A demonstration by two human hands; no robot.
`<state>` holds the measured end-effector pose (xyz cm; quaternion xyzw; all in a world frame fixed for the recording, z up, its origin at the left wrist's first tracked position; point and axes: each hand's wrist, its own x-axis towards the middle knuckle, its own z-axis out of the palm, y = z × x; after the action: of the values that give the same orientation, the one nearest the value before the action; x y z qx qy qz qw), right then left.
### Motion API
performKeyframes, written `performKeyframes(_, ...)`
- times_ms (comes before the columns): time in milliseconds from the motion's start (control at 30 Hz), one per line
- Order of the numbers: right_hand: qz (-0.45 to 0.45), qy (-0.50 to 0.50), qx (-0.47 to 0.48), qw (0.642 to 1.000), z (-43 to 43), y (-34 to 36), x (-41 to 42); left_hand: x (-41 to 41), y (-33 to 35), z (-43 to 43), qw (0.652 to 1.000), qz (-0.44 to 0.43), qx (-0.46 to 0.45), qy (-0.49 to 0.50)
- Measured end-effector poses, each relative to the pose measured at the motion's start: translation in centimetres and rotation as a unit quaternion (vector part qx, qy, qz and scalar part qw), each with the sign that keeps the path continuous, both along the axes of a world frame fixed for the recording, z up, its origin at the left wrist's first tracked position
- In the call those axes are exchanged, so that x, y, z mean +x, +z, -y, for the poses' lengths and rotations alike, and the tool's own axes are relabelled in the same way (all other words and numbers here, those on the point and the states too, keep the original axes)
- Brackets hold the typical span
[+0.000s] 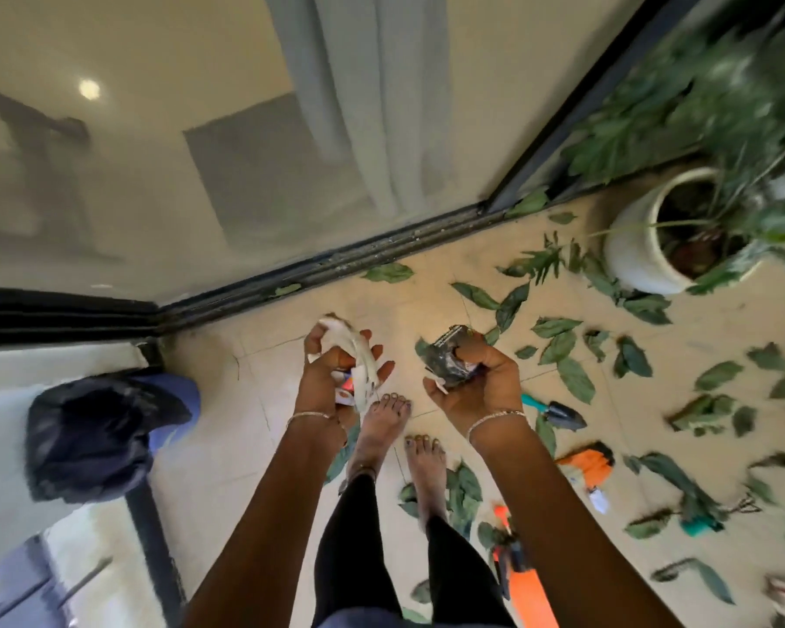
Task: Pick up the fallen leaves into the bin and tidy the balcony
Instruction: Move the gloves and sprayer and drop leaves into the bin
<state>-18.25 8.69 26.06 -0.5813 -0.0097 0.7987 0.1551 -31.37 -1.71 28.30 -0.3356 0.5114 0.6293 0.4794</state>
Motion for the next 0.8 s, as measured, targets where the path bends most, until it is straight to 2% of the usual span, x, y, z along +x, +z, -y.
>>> performKeyframes(133,-0.065,0.008,0.008,0.998,1.9,10.3,0.0,-0.3,8.5,3.4,0.998,-0.031,0.046,0.038)
performKeyframes(267,-0.086,0.004,0.021,0.996,3.5,19.9,0.3,-0.3,16.9,7.3,0.985,-0.051,0.123,0.108)
performKeyframes(367,-0.124,0.012,0.046,0.991,4.5,26.3,0.7,0.3,23.5,10.9,0.968,-0.088,0.208,0.107)
performKeyframes(433,-0.164,0.03,0.062,0.984,5.4,30.1,0.9,0.9,27.3,13.5,0.961,-0.108,0.228,0.114)
performKeyframes(567,-0.202,0.089,0.065,0.973,7.0,34.6,1.1,2.5,32.9,18.7,0.945,-0.15,0.21,0.2)
performKeyframes(633,-0.189,0.136,0.06,0.971,8.0,36.3,0.5,2.8,34.2,21.9,0.937,-0.152,0.196,0.244)
performKeyframes(800,-0.137,0.252,0.068,0.955,11.8,38.5,-3.5,1.0,32.5,30.8,0.925,-0.093,0.163,0.33)
